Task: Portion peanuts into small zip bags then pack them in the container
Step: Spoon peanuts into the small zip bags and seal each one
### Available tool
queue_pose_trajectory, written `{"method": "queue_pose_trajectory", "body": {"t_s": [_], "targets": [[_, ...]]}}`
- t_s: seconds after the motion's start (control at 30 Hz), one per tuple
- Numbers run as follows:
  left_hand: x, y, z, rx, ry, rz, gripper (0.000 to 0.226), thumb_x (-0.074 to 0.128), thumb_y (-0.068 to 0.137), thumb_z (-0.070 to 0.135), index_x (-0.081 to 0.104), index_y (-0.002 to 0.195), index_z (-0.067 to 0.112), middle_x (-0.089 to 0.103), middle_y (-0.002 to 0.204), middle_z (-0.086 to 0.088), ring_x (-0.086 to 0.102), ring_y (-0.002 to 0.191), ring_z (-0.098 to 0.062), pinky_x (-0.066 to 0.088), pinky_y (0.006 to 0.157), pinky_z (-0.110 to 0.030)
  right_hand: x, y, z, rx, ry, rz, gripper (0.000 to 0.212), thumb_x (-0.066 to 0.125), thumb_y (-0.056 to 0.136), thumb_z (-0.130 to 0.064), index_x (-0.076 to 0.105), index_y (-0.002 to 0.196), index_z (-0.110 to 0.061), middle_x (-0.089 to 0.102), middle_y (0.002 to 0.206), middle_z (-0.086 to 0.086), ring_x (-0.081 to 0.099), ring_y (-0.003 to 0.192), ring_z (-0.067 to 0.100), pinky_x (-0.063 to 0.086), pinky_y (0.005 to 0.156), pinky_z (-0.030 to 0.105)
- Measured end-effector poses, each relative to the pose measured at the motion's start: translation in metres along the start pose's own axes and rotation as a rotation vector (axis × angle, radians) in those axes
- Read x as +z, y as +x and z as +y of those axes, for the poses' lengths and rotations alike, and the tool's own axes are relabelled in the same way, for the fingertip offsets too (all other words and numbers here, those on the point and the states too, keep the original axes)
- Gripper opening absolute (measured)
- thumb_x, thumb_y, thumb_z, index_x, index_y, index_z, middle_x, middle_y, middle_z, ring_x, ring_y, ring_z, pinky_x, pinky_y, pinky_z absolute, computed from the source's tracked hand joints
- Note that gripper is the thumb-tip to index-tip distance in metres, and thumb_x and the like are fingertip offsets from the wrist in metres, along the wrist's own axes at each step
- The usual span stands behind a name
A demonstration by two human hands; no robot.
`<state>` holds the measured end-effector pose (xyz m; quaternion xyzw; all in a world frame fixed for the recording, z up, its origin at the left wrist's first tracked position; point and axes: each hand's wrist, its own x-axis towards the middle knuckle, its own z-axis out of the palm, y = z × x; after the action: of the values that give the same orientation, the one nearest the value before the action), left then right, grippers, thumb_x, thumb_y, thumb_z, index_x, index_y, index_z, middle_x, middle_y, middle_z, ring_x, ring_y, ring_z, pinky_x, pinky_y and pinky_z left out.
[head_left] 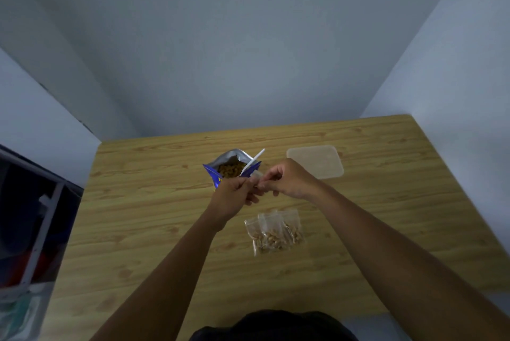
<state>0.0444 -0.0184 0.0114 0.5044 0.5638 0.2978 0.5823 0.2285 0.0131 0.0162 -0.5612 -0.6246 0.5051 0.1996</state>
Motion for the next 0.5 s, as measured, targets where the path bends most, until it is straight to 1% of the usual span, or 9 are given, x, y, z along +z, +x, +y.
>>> {"method": "queue_pose_trajectory", "body": {"t_s": [0.07,0.13,0.17,0.23,0.3,0.33,0.4,0.47,0.5], "targets": [[0.0,-0.001,-0.002,-0.014,-0.033,-0.012,0.035,0.049,0.103,0.025,0.074,0.098,0.002,0.077,0.089,-0.012,0.067,0.071,-0.019,0.052,0.067,-0.027,0.0,-0.001,0.001,0.007,-0.008,0.011,0.005,0.084,0.081,-0.021,0.08,0.082,-0.02,0.078,0.078,0.004,0.069,0.064,0.018,0.06,0.065,0.034],[-0.001,-0.001,-0.002,-0.03,-0.069,-0.019,0.034,0.048,0.104,0.024,0.073,0.1,0.001,0.076,0.092,-0.013,0.067,0.074,-0.019,0.052,0.07,-0.029,0.0,-0.003,0.0,-0.001,-0.002,0.044,0.012,0.086,0.08,-0.022,0.079,0.086,-0.014,0.078,0.079,0.006,0.069,0.064,0.016,0.059,0.066,0.034],[-0.001,0.0,-0.002,-0.036,-0.089,-0.023,0.034,0.048,0.104,0.024,0.072,0.1,0.0,0.076,0.092,-0.013,0.067,0.076,-0.019,0.053,0.071,-0.03,0.001,-0.005,0.0,-0.013,0.001,0.074,0.016,0.087,0.079,-0.022,0.078,0.088,-0.013,0.077,0.079,0.006,0.068,0.065,0.012,0.059,0.065,0.032],[0.0,0.0,0.0,-0.04,-0.121,-0.024,0.034,0.047,0.104,0.022,0.071,0.101,-0.002,0.076,0.093,-0.014,0.067,0.076,-0.018,0.053,0.071,-0.028,0.002,-0.008,-0.001,-0.049,0.01,0.13,0.024,0.089,0.076,-0.03,0.078,0.091,-0.016,0.076,0.08,0.0,0.066,0.067,0.003,0.056,0.064,0.024],[0.001,0.0,0.001,-0.037,-0.135,-0.014,0.032,0.048,0.103,0.019,0.072,0.1,-0.001,0.075,0.091,-0.013,0.067,0.074,-0.016,0.053,0.07,-0.026,0.003,-0.012,-0.002,-0.081,0.024,0.142,0.029,0.089,0.074,-0.04,0.079,0.093,-0.021,0.076,0.08,-0.004,0.065,0.069,-0.001,0.053,0.065,0.018],[0.002,-0.001,0.002,-0.031,-0.132,-0.008,0.03,0.049,0.103,0.018,0.073,0.099,0.0,0.075,0.088,-0.012,0.067,0.073,-0.016,0.054,0.069,-0.026,0.004,-0.013,-0.002,-0.094,0.026,0.138,0.029,0.088,0.075,-0.042,0.079,0.093,-0.022,0.077,0.08,-0.006,0.066,0.069,-0.001,0.053,0.065,0.017],[0.003,0.0,0.003,-0.017,-0.113,0.001,0.025,0.052,0.101,0.015,0.073,0.098,0.001,0.074,0.084,-0.01,0.067,0.072,-0.014,0.055,0.069,-0.025,0.005,-0.015,-0.002,-0.12,0.019,0.123,0.026,0.088,0.076,-0.038,0.081,0.095,-0.022,0.078,0.081,-0.008,0.07,0.072,0.002,0.056,0.066,0.02],[0.002,0.001,0.001,-0.003,-0.087,0.016,0.018,0.057,0.098,0.008,0.073,0.098,-0.001,0.073,0.079,-0.008,0.067,0.068,-0.011,0.055,0.066,-0.022,0.006,-0.015,0.0,-0.141,-0.005,0.117,0.024,0.087,0.077,-0.033,0.081,0.095,-0.02,0.079,0.084,-0.005,0.074,0.079,0.012,0.06,0.071,0.031],[0.002,0.001,0.0,0.0,-0.073,0.025,0.016,0.059,0.096,0.007,0.073,0.097,-0.002,0.073,0.076,-0.006,0.067,0.066,-0.01,0.054,0.065,-0.021,0.006,-0.015,0.001,-0.149,-0.027,0.114,0.023,0.086,0.077,-0.032,0.081,0.095,-0.018,0.078,0.084,-0.002,0.074,0.079,0.016,0.059,0.073,0.034]]}}
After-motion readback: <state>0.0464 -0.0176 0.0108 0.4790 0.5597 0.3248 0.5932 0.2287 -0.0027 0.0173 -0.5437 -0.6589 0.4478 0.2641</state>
